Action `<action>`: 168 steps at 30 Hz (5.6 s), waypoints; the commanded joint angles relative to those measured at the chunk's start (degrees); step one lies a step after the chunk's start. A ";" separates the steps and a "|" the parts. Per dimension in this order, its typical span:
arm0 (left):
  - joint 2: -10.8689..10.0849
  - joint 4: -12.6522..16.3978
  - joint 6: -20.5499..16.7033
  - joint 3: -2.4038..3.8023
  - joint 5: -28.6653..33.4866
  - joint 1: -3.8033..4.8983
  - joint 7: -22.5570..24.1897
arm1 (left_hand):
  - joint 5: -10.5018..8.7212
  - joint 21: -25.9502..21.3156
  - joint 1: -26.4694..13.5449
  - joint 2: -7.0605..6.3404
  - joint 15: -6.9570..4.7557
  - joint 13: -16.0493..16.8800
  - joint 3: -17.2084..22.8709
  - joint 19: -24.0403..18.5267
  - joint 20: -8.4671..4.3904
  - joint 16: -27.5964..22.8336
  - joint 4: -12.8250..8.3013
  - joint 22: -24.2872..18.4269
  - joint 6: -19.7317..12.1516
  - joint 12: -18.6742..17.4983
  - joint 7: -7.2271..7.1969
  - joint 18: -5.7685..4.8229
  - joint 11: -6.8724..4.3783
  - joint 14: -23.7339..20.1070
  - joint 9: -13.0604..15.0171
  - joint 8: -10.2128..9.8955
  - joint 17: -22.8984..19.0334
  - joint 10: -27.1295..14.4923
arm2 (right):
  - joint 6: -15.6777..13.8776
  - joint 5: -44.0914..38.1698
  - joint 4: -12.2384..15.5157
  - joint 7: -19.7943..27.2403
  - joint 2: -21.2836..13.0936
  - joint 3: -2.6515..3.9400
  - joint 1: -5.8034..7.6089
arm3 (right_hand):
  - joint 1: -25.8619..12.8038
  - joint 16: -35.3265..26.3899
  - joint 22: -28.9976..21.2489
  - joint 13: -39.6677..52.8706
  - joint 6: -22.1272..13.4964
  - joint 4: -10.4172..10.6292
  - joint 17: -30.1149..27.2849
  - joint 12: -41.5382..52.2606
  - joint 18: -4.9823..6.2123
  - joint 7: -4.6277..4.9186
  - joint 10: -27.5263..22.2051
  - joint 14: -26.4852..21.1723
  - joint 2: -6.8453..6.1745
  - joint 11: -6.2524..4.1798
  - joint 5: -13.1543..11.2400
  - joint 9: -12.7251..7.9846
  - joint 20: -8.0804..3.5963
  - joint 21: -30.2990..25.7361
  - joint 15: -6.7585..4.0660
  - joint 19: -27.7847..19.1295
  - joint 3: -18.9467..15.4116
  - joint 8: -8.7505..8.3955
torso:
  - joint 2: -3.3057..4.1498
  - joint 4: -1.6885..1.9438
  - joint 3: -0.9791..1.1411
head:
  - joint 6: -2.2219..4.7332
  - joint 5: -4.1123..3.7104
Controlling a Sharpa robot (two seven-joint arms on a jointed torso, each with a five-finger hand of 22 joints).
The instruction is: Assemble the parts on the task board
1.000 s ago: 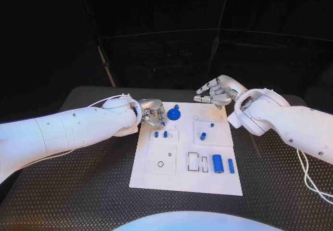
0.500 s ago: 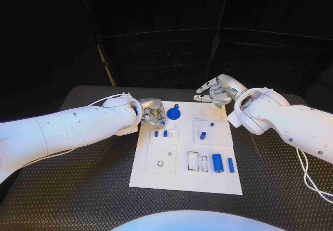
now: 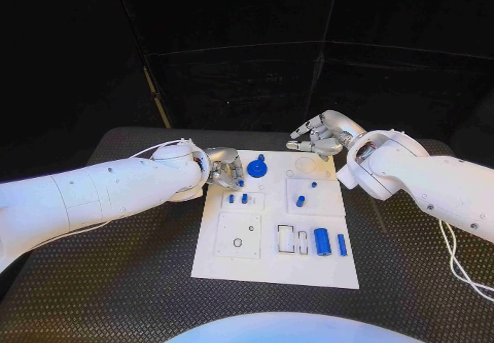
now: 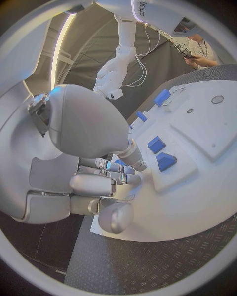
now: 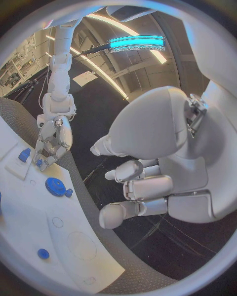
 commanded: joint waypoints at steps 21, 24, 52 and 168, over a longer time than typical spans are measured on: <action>-1.58 -0.01 -1.13 0.09 0.52 0.13 -0.34 | -0.31 -0.14 -0.70 -0.60 0.01 0.15 1.06 -0.38 0.31 -0.39 -0.33 0.13 -2.72 -1.02 0.27 -0.56 0.46 0.98 -0.10 -2.43 -0.40 0.25 | 0.32 0.10 -0.54 0.04 -0.26 0.02 0.09 | 1.28 -2.12 -5.21 -10.07 -0.17 -0.14 -0.33 -9.06 1.45 -0.06 -7.36 2.36 1.30 -0.15 0.41 -0.09 -0.21 -3.37 -0.65 -3.02 -0.32 0.55 | -0.10 0.06 -0.09 | 0.05 -0.25; -3.01 0.39 -3.00 0.21 1.51 0.35 0.68 | -0.31 -0.13 -0.69 -0.59 0.01 0.16 1.14 -0.39 0.32 -0.39 -0.35 0.15 -2.81 -1.06 0.27 -0.56 0.45 0.97 -0.08 -2.54 -0.41 0.30 | 0.39 -0.87 -0.76 -0.04 -0.68 0.01 0.09 | 4.43 -4.16 -8.99 -22.25 0.70 -1.01 -3.29 -20.96 2.04 -0.39 -15.10 1.55 1.82 -0.48 0.37 0.04 -0.47 -5.96 -0.97 -4.72 0.41 1.27 | -0.09 0.07 -0.05 | 0.25 -0.38; -17.62 14.09 -1.15 0.22 60.51 1.14 34.07 | -0.42 -21.68 -1.84 0.78 1.25 0.82 2.05 -13.13 1.48 -14.59 -2.37 -20.64 1.39 0.35 1.73 3.38 1.79 -10.60 0.18 -1.12 -26.24 -1.19 | 2.56 -34.88 4.01 -3.64 -6.46 -2.86 -5.95 | 12.40 -7.37 -10.75 -51.65 5.12 -0.71 -6.35 -54.45 2.00 -0.58 -16.81 1.72 -2.64 0.71 -4.32 -0.44 -0.19 -8.04 -0.28 -3.15 7.83 -0.38 | -0.29 0.17 0.00 | 2.36 -5.91; -15.35 13.28 -1.50 0.14 63.08 0.86 33.67 | -0.37 -23.05 -1.84 1.31 1.43 0.89 1.36 -13.75 1.64 -16.85 -3.01 -21.64 1.03 1.01 2.00 3.40 2.01 -12.58 0.14 -1.19 -30.20 -1.92 | -4.80 -32.20 14.62 0.60 1.43 -2.75 -14.10 | 10.76 -5.94 -4.66 -62.84 13.50 -10.89 -4.62 -60.18 1.36 -0.86 -7.01 2.36 -3.85 -0.07 -7.49 -0.10 -0.95 -2.65 -1.06 -1.56 31.40 -2.04 | -0.33 0.38 -0.31 | -0.36 3.59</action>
